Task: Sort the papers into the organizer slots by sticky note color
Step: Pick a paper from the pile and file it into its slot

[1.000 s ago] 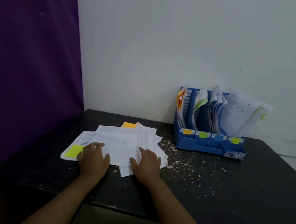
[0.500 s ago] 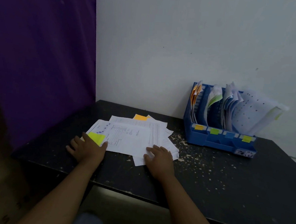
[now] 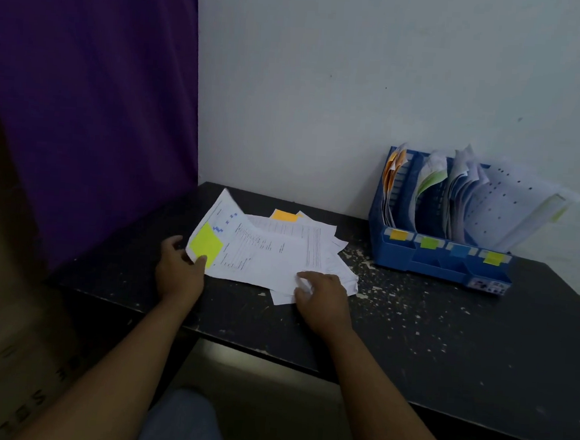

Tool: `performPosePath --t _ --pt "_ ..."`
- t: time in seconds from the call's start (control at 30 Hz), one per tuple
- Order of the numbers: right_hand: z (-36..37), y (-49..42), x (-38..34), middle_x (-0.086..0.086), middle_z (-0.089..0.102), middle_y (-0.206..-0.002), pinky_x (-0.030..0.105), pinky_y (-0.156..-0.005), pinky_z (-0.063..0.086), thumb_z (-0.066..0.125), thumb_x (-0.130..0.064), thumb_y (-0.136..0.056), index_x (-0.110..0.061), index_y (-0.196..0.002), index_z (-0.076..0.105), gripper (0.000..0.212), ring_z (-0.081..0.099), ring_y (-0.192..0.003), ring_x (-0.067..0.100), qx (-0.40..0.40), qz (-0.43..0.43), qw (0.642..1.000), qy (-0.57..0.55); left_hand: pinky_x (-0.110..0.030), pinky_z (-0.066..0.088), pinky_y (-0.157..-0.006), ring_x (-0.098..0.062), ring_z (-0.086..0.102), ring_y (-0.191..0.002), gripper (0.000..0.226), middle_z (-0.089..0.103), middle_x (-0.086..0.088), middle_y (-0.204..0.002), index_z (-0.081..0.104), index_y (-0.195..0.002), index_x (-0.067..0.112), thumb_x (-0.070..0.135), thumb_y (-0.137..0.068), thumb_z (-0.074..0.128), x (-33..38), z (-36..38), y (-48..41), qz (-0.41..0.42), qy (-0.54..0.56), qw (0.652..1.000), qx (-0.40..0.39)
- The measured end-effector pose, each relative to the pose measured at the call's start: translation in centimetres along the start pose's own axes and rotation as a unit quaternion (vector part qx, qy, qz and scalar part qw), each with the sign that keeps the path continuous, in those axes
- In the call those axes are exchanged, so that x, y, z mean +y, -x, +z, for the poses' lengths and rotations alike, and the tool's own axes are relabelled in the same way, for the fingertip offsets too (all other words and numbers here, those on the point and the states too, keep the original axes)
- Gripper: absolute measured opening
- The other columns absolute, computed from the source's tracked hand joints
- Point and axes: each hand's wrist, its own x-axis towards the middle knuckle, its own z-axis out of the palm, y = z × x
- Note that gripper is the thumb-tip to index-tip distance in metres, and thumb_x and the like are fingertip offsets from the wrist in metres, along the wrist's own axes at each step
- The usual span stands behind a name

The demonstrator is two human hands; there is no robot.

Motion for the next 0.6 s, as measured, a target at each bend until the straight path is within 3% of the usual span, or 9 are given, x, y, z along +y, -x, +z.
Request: performPosePath --t 0.1,0.17,0.33,0.43,0.53,0.6 --pt "-0.2 0.2 0.0 -0.008 0.069 -0.133 0.037 -0.112 0.044 0.064 -0.03 -0.093 -0.028 -0.133 0.071 0.04 0.052 -0.128 0.017 -0.003 0.009 1.0 -0.006 -0.036 0.049 -0.076 -0.024 0.066 -0.091 0.022 0.071 0.0 -0.098 0.07 -0.111 0.016 0.027 -0.094 0.078 0.2 -0.1 0.3 0.048 -0.048 0.996 -0.057" --pt "-0.4 0.3 -0.1 -0.008 0.068 -0.135 0.039 -0.113 0.044 0.063 -0.029 -0.094 -0.027 -0.134 0.07 0.04 0.05 -0.13 0.019 -0.008 0.008 1.0 -0.007 -0.034 0.046 -0.074 -0.023 0.066 -0.088 0.018 0.071 0.001 -0.092 0.074 -0.1 0.014 0.031 -0.094 0.078 0.1 0.0 0.6 0.078 -0.072 0.99 -0.088" --pt "-1.0 1.1 -0.3 -0.008 0.066 -0.138 0.041 -0.114 0.043 0.06 -0.031 -0.096 -0.025 -0.136 0.068 0.041 0.049 -0.133 0.02 -0.017 0.013 1.0 -0.008 -0.035 0.046 -0.078 -0.022 0.065 -0.094 0.021 0.07 0.003 -0.095 0.076 -0.106 0.015 0.034 -0.103 0.066 0.3 -0.5 1.6 0.084 -0.024 0.991 -0.102" --pt "-1.1 2.0 -0.1 -0.009 0.065 -0.14 0.039 -0.114 0.042 0.064 -0.033 -0.095 -0.028 -0.139 0.065 0.044 0.048 -0.134 0.02 -0.007 0.025 0.999 -0.019 -0.036 0.045 -0.079 -0.025 0.065 -0.095 0.02 0.068 0.002 -0.093 0.068 -0.097 0.016 0.031 -0.107 0.06 1.1 -0.9 3.1 0.061 0.043 0.995 -0.07" --pt "-1.3 2.8 0.0 -0.011 0.061 -0.144 0.036 -0.114 0.041 0.068 -0.035 -0.094 -0.031 -0.141 0.062 0.048 0.048 -0.136 0.016 0.027 0.058 0.994 -0.091 -0.036 0.047 -0.085 -0.02 0.064 -0.101 0.017 0.07 0.0 -0.108 0.069 -0.108 0.016 0.029 -0.106 0.059 2.5 -1.3 5.0 0.029 0.121 0.991 -0.039" --pt "-1.8 3.2 -0.2 -0.012 0.059 -0.146 0.035 -0.114 0.043 0.07 -0.033 -0.095 -0.032 -0.142 0.061 0.048 0.049 -0.135 0.013 0.039 0.084 0.984 -0.149 -0.03 0.048 -0.079 -0.014 0.067 -0.098 0.013 0.073 0.002 -0.105 0.072 -0.108 0.015 0.021 -0.104 0.061 3.8 -1.6 6.2 0.023 0.179 0.983 -0.038"
